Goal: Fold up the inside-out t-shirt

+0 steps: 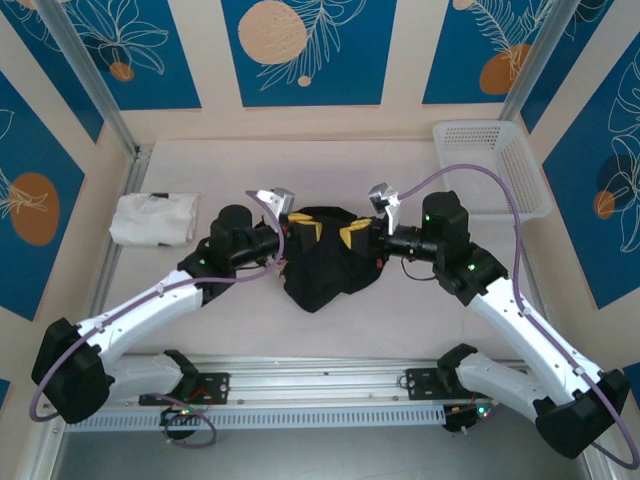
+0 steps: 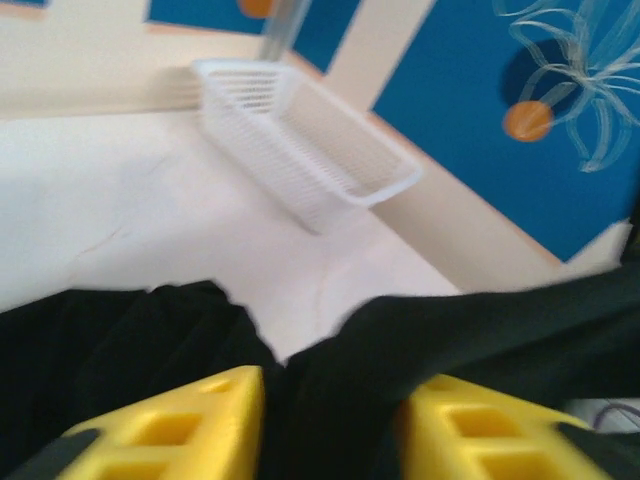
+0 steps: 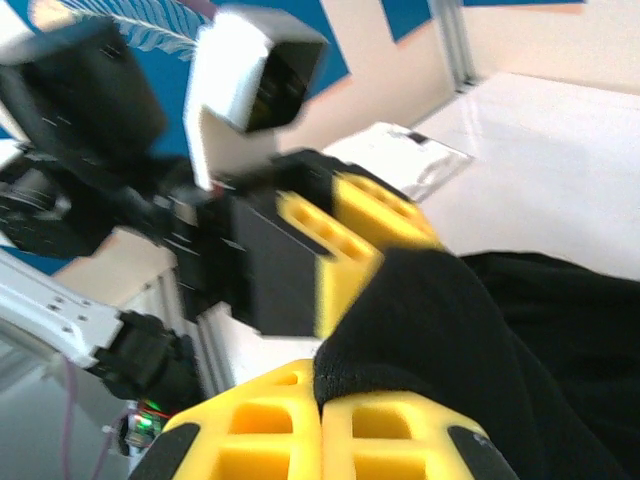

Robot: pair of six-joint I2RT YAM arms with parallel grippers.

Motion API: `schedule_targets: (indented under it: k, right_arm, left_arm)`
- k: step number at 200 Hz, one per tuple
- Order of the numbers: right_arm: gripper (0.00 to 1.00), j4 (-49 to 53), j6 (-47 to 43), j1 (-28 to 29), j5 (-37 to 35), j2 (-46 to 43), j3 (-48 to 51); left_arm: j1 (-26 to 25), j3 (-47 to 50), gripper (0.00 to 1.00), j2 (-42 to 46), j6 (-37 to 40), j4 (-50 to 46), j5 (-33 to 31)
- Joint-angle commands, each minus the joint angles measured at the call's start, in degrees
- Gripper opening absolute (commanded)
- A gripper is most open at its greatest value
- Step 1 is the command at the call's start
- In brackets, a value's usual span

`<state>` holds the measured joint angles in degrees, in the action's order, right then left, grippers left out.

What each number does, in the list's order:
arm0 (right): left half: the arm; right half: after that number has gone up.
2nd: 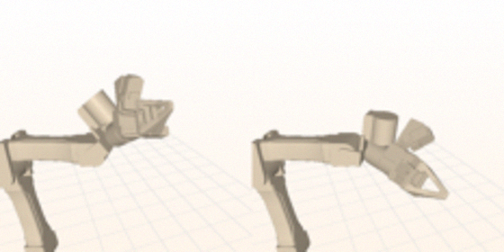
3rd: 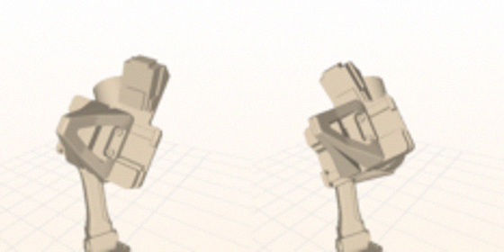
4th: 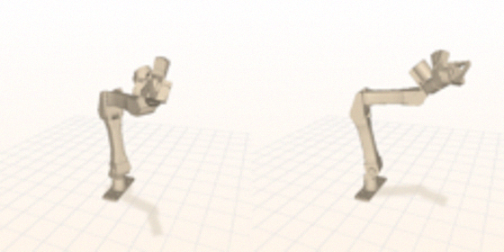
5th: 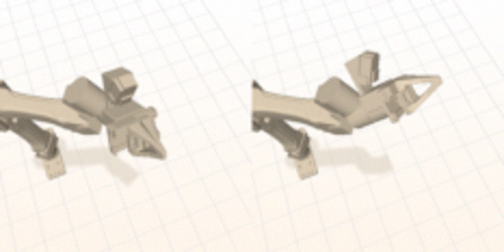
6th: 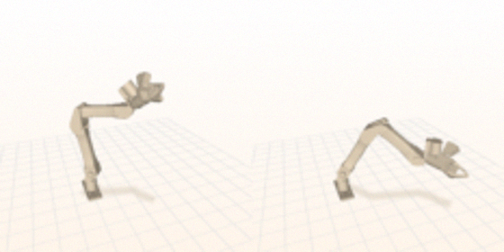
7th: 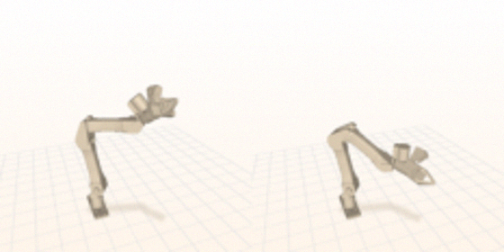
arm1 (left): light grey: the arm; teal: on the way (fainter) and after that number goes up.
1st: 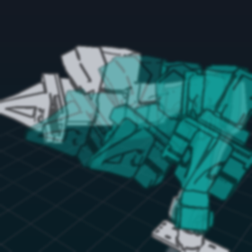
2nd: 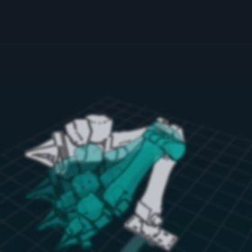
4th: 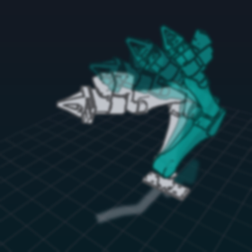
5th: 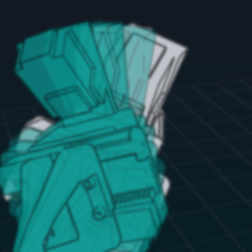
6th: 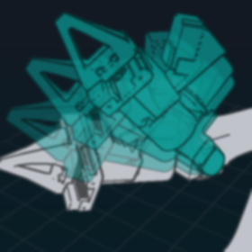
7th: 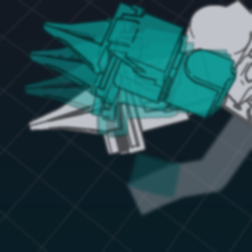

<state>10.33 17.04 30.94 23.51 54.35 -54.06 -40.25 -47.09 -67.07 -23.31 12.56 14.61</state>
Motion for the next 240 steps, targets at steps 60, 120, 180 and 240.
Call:
schedule_targets:
  k: [60, 120, 180, 240]
  right_arm:
    - [0.0, -4.95, 12.55, -0.7, 2.62, 6.43, -3.48]
    - [0.0, -6.24, 14.25, -1.4, 2.6, 7.11, -3.59]
    - [0.0, 3.03, 10.62, -3.66, -2.98, 5.29, -4.06]
    - [0.12, 11.26, 5.39, -4.12, -8.28, 7.94, -6.75]
  left_arm:
    - [-2.59, 0.6, 0.57, 11.53, 8.21, -12.59, -9.21]
    - [-8.36, -3.17, 0.57, 2.9, 12.27, -14.11, -4.28]
    - [-7.44, -0.88, 0.02, 0.91, 6.97, -1.32, 5.16]
    - [-2.0, 4.52, 0.0, 5.45, -0.98, 7.26, 10.65]
